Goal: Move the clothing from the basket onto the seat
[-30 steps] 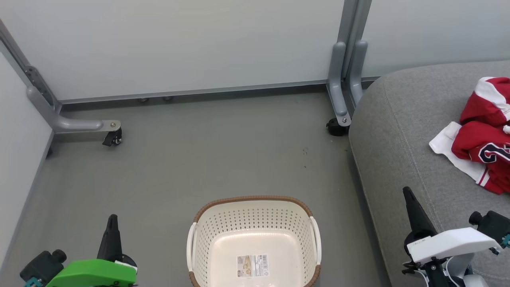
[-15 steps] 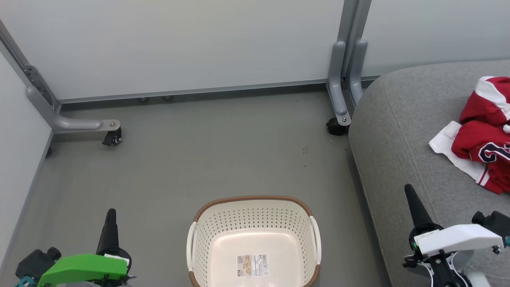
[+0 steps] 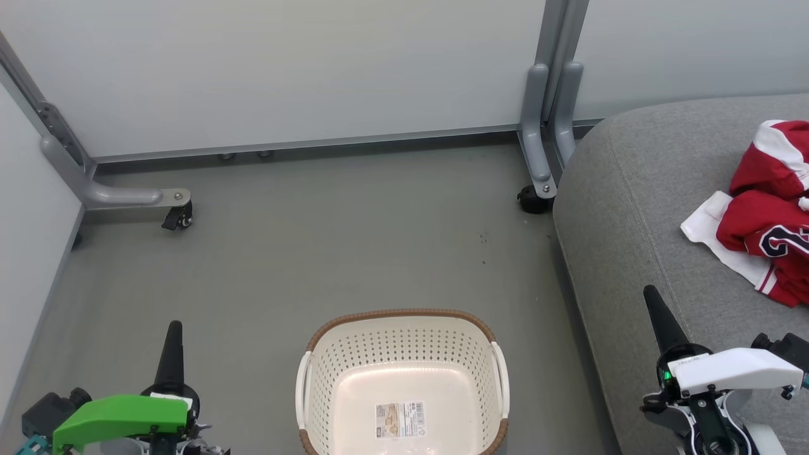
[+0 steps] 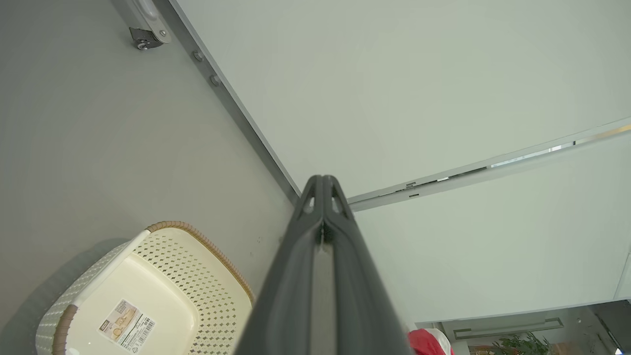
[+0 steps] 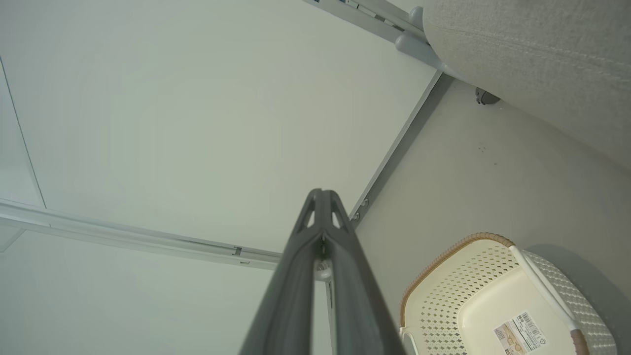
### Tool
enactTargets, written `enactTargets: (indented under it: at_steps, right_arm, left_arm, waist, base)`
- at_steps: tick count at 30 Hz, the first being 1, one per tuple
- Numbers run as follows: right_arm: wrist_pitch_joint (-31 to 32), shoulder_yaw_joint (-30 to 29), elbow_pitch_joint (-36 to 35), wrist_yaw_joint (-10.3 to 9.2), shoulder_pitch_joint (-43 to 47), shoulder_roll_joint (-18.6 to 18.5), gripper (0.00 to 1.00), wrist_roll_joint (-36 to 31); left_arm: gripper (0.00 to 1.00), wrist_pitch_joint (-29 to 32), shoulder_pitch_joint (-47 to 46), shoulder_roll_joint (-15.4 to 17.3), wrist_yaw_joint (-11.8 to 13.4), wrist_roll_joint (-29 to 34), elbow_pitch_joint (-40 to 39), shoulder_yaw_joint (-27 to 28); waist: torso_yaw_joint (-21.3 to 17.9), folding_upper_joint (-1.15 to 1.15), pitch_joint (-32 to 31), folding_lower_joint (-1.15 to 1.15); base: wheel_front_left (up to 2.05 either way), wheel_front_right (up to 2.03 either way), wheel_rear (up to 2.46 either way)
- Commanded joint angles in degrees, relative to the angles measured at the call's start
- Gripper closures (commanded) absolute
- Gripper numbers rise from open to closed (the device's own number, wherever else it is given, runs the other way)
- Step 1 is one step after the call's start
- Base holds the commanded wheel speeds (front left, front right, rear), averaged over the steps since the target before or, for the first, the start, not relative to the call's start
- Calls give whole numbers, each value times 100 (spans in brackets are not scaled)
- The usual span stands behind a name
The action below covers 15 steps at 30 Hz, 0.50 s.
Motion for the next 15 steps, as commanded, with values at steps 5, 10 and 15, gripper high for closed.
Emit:
enactTargets:
  at_steps: [5,10,15]
  right_arm:
    - [57,-52,53,3,-161,-34,100,364]
    - [94,-77,110,3,-191,-31,100,609]
    - [130,-103,165,3,-251,-26,100,852]
  left_arm:
    - [100,90,-182,13,-50,-367,-63,54]
    - [100,151,-223,9,-53,-614,-63,75]
    - [100,221,-264,5,-60,-854,-62,98]
  waist:
    - [-1,0,4,0]
    - [-2,0,8,0]
    - [-3,0,12,0]
  base:
    - [0,0,0]
    - [0,0,0]
    - [0,0,0]
